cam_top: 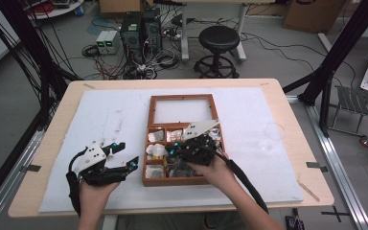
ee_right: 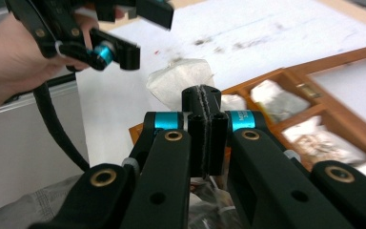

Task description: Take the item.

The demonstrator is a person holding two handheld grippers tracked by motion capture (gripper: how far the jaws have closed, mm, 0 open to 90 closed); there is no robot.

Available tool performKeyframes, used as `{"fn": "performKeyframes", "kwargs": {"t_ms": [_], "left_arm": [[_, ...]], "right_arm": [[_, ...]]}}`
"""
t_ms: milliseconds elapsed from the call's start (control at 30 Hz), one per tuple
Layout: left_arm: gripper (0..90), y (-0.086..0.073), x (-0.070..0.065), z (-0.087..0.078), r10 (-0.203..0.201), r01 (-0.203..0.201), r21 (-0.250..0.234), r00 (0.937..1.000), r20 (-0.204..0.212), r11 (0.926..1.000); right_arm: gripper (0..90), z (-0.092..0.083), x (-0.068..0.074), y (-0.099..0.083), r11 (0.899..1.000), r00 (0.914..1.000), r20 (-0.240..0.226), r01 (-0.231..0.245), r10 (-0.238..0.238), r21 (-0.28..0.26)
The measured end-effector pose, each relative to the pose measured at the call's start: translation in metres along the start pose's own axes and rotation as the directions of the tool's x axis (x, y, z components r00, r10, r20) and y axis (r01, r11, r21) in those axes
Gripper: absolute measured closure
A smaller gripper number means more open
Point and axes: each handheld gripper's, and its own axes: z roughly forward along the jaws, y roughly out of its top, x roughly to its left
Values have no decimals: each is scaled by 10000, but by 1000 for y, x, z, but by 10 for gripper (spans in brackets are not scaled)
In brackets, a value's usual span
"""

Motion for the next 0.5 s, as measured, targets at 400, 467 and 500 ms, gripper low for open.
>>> {"fn": "performKeyframes", "kwargs": {"t_ms": [400,467,500], "left_arm": [[294,0,-1,2,40,-40,-13,10000,9,10000],[294,1,-1,2,21,-21,-9,10000,3,10000],[294,1,-2,3,56,-56,-1,10000,31,10000]], "right_arm": [[900,-84,-30,0,9937,9916,1169,-437,558,-1035],[900,-100,-36,-1,9921,9872,1453,-493,660,-1157],[900,-107,-38,-3,9916,9840,1641,-505,698,-1191]]}}
